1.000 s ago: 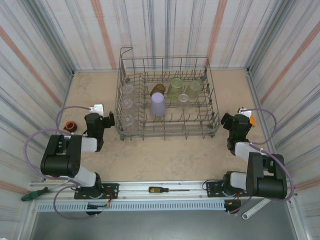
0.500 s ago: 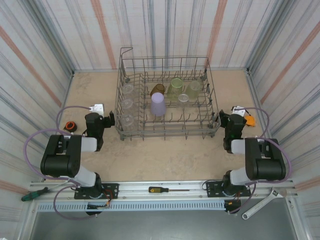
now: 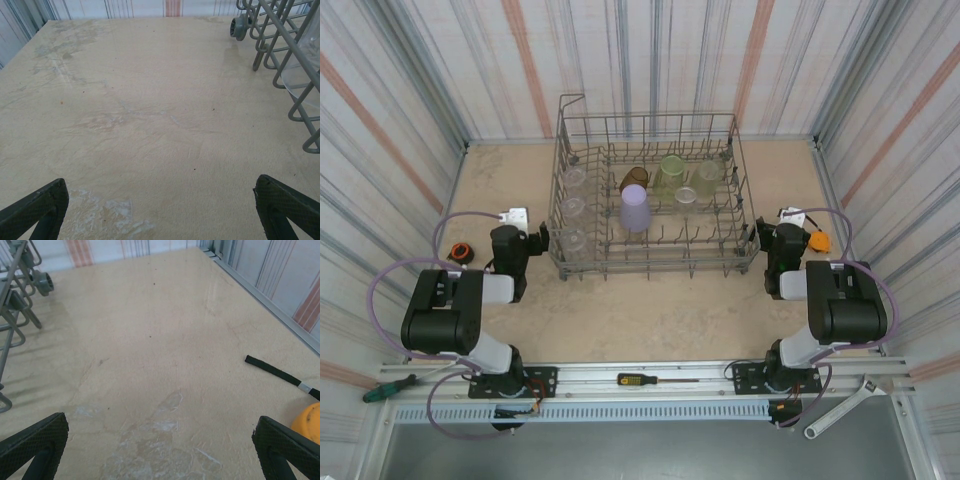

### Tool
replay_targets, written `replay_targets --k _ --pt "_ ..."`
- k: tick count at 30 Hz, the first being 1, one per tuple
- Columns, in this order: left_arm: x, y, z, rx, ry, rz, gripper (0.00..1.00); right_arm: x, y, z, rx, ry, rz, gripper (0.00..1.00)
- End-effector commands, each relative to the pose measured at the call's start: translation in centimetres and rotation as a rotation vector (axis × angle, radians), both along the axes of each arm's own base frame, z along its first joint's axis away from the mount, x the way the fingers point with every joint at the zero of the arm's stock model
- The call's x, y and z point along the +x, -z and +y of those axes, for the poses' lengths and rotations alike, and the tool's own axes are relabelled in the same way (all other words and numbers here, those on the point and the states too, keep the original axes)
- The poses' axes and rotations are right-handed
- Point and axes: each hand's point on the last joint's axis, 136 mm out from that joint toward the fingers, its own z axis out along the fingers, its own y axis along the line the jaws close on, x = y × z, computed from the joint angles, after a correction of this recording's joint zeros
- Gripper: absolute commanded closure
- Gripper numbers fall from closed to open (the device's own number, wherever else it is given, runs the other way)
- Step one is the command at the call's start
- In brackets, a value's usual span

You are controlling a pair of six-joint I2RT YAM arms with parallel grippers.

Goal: Load the cups into the dish rack

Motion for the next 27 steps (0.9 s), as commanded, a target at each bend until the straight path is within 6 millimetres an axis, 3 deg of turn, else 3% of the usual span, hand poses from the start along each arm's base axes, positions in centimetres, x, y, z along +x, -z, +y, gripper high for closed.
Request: replay_targets --k 1,27 --pt "0.43 -0.74 0.14 0.015 0.005 -0.013 0.01 0.53 -0.26 0.93 -0.009 -0.043 0.0 0.01" --pt "0.43 -0.74 0.12 0.015 0.006 -0.013 0.01 0.52 -0.15 1.02 -0.013 -0.045 0.006 0.01"
